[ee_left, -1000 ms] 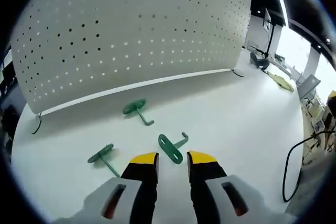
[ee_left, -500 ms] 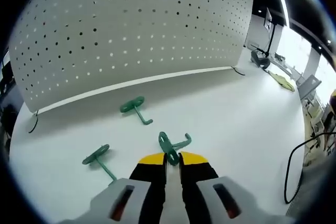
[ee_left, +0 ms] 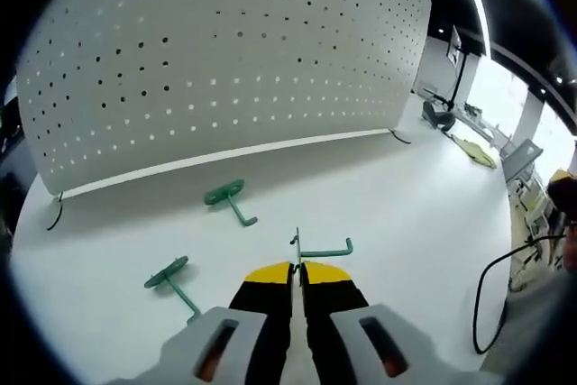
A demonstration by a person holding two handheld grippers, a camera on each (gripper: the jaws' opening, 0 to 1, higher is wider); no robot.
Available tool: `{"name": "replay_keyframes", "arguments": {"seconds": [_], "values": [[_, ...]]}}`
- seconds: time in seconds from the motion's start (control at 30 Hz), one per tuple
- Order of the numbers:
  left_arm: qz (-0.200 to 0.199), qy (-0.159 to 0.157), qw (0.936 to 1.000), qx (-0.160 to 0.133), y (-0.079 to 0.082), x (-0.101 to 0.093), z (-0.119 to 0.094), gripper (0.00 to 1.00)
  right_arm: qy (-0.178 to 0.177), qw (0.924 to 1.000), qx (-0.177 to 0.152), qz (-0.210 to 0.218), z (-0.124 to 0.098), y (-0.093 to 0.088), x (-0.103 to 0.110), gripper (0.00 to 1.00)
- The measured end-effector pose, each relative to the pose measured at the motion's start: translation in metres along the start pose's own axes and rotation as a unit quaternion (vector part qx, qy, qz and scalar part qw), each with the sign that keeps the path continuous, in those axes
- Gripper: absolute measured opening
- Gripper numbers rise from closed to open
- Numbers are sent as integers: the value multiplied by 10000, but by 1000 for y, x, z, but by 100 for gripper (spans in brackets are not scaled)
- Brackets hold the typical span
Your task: Insert the hook assembly into the mounting plate slot until the hook locks in place.
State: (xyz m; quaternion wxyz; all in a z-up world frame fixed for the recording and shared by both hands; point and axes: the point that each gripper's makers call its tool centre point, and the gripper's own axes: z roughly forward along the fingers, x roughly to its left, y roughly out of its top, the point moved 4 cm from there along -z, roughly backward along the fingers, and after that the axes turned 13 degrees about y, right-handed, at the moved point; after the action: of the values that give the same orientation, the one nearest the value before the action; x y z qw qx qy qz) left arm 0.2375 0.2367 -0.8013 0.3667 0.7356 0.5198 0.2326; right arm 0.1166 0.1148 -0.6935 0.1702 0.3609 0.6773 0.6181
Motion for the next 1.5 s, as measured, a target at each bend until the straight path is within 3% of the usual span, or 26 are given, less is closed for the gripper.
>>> {"name": "replay_keyframes", "arguments": {"seconds": [0.43,0.9,1.1,1.5], "values": [[-131,-493,9971,-566,19,-13,-36,3,178,9998,-100,-15,6,6,8,21],[-189,-574,9935,-963,30,-15,-66,3,359,9991,-212,14,12,12,13,21],[-179,-768,9894,-1220,33,-20,-83,3,440,9986,-271,74,15,15,15,20],[-160,-866,9832,-1601,37,-22,-108,3,517,9976,-319,342,18,14,15,20]]}}
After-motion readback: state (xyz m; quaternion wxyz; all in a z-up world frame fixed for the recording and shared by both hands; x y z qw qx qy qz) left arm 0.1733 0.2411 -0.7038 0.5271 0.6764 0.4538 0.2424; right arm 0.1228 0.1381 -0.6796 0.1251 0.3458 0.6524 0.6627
